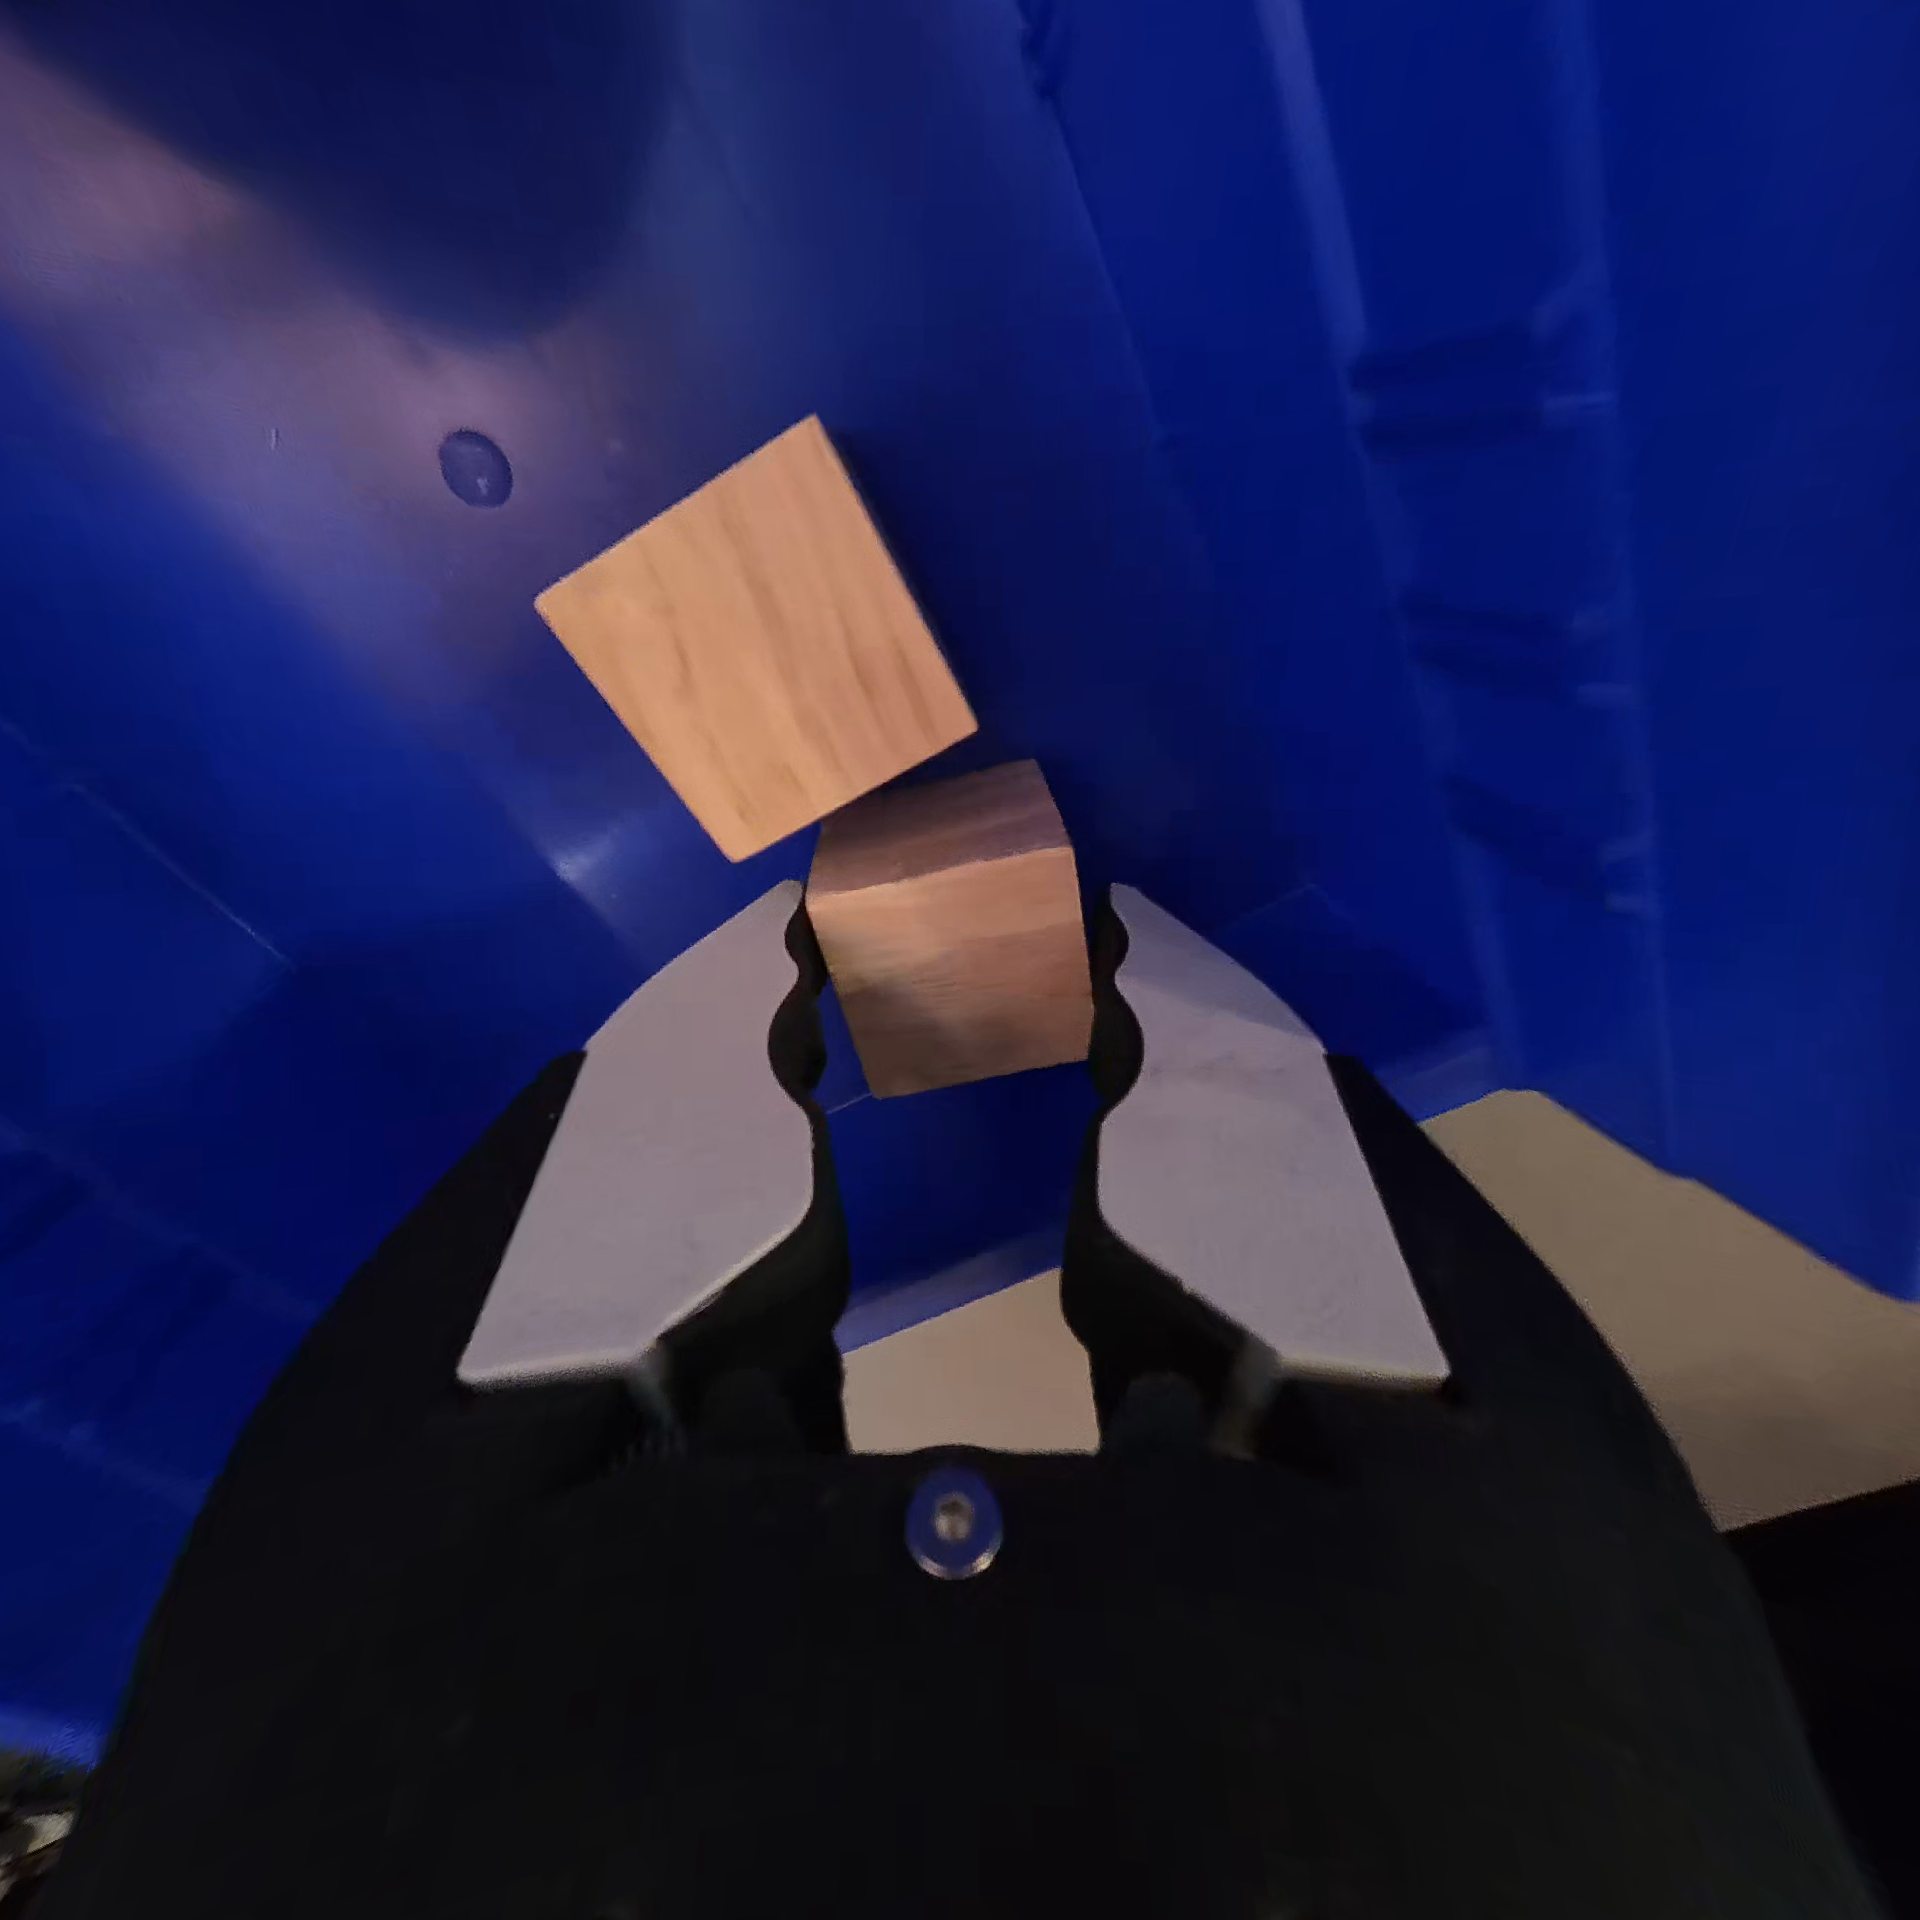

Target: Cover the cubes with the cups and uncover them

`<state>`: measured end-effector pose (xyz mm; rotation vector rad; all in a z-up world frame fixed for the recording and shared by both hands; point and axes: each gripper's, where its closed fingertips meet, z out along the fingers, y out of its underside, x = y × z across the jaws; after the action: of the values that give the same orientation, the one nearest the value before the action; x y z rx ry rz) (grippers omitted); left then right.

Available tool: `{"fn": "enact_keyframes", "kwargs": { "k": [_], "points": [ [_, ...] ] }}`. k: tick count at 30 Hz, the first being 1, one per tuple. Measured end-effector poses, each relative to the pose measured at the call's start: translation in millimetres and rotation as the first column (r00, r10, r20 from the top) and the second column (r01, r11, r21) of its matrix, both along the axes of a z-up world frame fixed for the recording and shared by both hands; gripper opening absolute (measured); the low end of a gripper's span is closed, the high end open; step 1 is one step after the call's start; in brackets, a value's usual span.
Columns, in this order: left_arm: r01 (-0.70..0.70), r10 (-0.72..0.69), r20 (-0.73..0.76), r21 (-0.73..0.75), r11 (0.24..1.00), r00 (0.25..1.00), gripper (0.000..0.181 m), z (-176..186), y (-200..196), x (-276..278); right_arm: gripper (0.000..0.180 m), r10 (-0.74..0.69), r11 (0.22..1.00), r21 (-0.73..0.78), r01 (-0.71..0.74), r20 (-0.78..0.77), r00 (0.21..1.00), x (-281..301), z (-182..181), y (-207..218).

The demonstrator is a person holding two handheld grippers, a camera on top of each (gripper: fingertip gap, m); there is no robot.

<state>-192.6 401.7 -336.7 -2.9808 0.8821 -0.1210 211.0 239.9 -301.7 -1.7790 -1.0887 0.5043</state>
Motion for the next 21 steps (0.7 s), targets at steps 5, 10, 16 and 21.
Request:
{"fn": "enact_keyframes", "kwargs": {
  "k": [5,10,16,21],
  "points": [
    [0.065,-0.065,-0.003,0.122,0.99,0.998,0.048,42,-2,-6,0.009,-0.001,1.0,-0.006,0.001,-0.008,1.0,7,1,-4],
    [0.167,-0.172,0.008,0.209,0.964,0.985,0.047,116,-43,16,0.009,0.023,0.999,-0.023,-0.024,-0.027,0.999,19,2,-21],
    [0.422,-0.436,-0.006,0.264,0.867,0.9,0.047,153,-114,121,0.006,0.021,1.0,-0.017,-0.021,-0.007,1.0,48,0,-57],
    [0.668,-0.694,0.033,0.241,0.704,0.72,0.047,127,-171,256,0.006,-0.075,0.997,-0.013,0.075,-0.002,0.997,88,0,-67]
  ]
}}
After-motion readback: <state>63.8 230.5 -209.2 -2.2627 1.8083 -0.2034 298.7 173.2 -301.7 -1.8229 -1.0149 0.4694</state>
